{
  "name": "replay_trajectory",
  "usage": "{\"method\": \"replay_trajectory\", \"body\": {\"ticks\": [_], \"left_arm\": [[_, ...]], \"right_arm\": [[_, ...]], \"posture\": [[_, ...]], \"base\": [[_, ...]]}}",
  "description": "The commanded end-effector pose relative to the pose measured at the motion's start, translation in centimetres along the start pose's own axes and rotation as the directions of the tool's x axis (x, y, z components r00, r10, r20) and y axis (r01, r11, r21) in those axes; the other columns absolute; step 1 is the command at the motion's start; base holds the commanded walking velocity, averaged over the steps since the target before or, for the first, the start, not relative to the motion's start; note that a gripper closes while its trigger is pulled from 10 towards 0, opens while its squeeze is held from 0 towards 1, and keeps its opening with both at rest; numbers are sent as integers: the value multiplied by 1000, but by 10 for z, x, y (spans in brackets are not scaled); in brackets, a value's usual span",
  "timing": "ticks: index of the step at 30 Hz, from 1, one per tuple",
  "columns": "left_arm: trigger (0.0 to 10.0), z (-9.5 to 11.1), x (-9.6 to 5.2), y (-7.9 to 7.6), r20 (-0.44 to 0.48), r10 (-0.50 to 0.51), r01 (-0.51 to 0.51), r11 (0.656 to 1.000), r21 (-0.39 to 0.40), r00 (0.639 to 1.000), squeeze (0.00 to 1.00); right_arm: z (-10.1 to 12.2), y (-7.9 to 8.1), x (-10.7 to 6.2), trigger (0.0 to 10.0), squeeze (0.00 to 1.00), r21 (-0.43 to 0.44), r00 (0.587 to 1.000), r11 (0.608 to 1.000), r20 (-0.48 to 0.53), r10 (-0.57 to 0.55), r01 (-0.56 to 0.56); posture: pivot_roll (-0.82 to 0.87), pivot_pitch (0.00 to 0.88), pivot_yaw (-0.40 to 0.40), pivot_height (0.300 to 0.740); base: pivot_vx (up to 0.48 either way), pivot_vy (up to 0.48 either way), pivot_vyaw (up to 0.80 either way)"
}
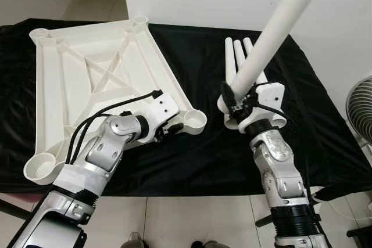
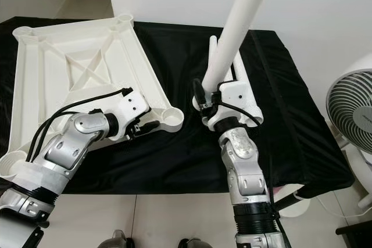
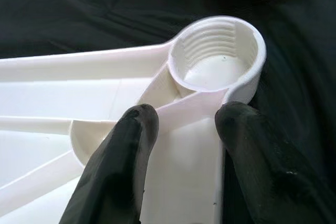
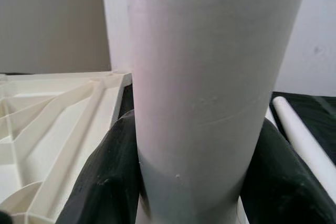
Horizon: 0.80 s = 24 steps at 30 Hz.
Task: Building children table
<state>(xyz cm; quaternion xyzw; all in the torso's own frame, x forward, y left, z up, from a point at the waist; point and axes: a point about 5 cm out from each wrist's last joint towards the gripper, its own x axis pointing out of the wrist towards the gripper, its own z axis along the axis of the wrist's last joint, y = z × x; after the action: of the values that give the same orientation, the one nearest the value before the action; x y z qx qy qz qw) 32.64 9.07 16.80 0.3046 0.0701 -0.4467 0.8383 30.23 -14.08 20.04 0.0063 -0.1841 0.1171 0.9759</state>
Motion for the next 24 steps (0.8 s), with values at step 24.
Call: {"method": "replay_trajectory", "body": {"ticks": [24], "left_arm": [[10000, 3, -2, -54, 46, -324, 322, 945, 54, 945, 0]], "right_arm": [[9, -10, 0, 10000, 0, -37, 999, 999, 33, -28, 29]], "posture": [[80, 89, 4, 740]], "base": [[0, 0, 0]]}}
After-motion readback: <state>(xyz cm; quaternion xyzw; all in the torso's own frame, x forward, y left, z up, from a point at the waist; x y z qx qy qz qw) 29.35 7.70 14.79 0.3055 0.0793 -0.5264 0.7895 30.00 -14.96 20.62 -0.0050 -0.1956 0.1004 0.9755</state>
